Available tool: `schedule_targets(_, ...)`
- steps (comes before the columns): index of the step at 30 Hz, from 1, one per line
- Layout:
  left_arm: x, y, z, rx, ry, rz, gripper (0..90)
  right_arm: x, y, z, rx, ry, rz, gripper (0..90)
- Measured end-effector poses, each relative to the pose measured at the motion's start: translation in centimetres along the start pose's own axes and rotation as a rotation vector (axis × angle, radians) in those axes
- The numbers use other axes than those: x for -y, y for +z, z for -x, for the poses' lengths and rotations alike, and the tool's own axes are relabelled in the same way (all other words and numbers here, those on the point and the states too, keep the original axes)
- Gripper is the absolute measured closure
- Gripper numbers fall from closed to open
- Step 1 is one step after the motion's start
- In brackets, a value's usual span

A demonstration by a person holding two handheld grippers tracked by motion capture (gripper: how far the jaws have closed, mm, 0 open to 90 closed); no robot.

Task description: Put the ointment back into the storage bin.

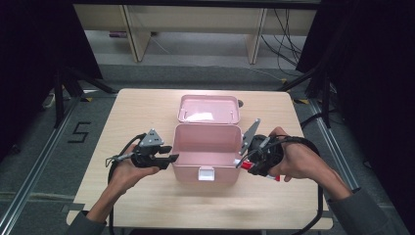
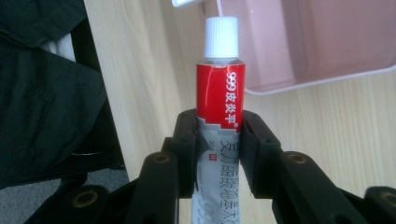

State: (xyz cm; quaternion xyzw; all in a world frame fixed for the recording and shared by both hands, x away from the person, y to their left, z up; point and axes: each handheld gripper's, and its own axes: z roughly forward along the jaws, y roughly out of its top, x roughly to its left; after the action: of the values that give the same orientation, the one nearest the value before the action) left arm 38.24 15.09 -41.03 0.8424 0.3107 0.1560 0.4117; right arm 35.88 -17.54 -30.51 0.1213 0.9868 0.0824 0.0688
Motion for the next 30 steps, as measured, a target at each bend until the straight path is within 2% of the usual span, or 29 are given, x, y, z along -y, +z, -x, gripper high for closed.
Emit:
schedule_targets(1, 0.0, 0.0, 0.0, 0.000, 0.000, 0.000, 58.1, -0.2, 0.0, 0.1, 0.002, -0.014, 0.009, 70.3)
schedule_targets(2, 0.0, 0.0, 0.0, 0.001, -0.001, 0.001, 58.1, -0.4, -0.1, 0.1, -0.005, -0.006, -0.006, 70.3)
schedule_targets(3, 0.0, 0.0, 0.0, 0.000, -0.002, 0.002, 58.1, -0.6, -0.1, 0.2, -0.002, -0.024, -0.001, 70.3)
schedule_targets(4, 0.0, 0.0, 0.0, 0.000, -0.003, 0.002, 58.1, -0.8, -0.1, 0.2, -0.003, -0.004, -0.009, 70.3)
schedule_targets(5, 0.0, 0.0, 0.0, 0.001, 0.000, 0.001, 58.1, -1.1, -0.2, 0.4, -0.003, -0.037, -0.006, 70.3)
schedule_targets(6, 0.0, 0.0, 0.0, 0.001, 0.000, 0.000, 58.1, -1.4, -0.3, 0.4, -0.008, -0.009, -0.011, 70.3)
schedule_targets(7, 0.0, 0.0, -0.1, 0.001, 0.000, 0.001, 58.2, -1.7, -0.3, 0.6, -0.007, -0.036, -0.008, 70.3)
schedule_targets(10, 0.0, 0.0, -0.1, 0.001, 0.001, 0.000, 58.1, -2.6, -0.4, 0.6, -0.002, -0.019, -0.006, 70.3)
schedule_targets(12, 0.0, 0.0, -0.1, 0.001, 0.001, 0.001, 58.1, -3.4, -0.3, 0.9, -0.004, -0.040, -0.008, 70.3)
schedule_targets(13, 0.0, 0.0, -0.1, 0.001, 0.001, 0.001, 58.1, -3.6, -0.1, 1.2, -0.003, -0.070, 0.000, 70.3)
schedule_targets(14, 0.0, 0.0, -0.1, 0.001, 0.001, 0.001, 58.1, -3.9, -0.2, 1.0, -0.006, -0.036, -0.013, 70.3)
schedule_targets(15, 0.0, 0.0, -0.1, 0.001, 0.001, 0.001, 58.1, -4.2, -0.1, 1.1, 0.000, -0.037, -0.009, 70.3)
schedule_targets(17, 0.0, 0.0, -0.1, 0.008, -0.001, 0.004, 58.1, -4.8, 0.0, 1.5, -0.004, -0.072, 0.004, 70.3)
schedule_targets(18, 0.0, 0.0, -0.1, 0.007, 0.000, 0.003, 58.1, -5.1, 0.0, 1.5, -0.008, -0.044, -0.003, 70.3)
schedule_targets(19, 0.0, 0.0, -0.1, 0.008, 0.001, 0.003, 58.1, -5.3, 0.1, 1.8, -0.011, -0.070, 0.006, 70.3)
schedule_targets(20, 0.0, 0.0, -0.1, 0.008, -0.001, 0.003, 58.1, -5.6, 0.2, 1.8, -0.009, -0.060, 0.000, 70.3)
schedule_targets(21, 0.0, 0.0, -0.1, 0.006, 0.000, 0.003, 58.0, -6.0, 0.3, 2.0, -0.009, -0.078, 0.009, 70.3)
schedule_targets(24, 0.0, 0.0, -0.1, 0.009, -0.001, 0.004, 58.0, -7.0, 0.8, 2.1, -0.017, -0.079, 0.007, 70.3)
schedule_targets(27, 0.0, 0.0, -0.1, 0.003, -0.001, 0.004, 58.0, -8.0, 1.6, 2.7, -0.025, -0.131, 0.018, 70.3)
schedule_targets(30, 0.0, 0.0, -0.1, 0.009, -0.002, 0.004, 58.1, -8.8, 2.3, 2.9, -0.024, -0.142, 0.005, 70.3)
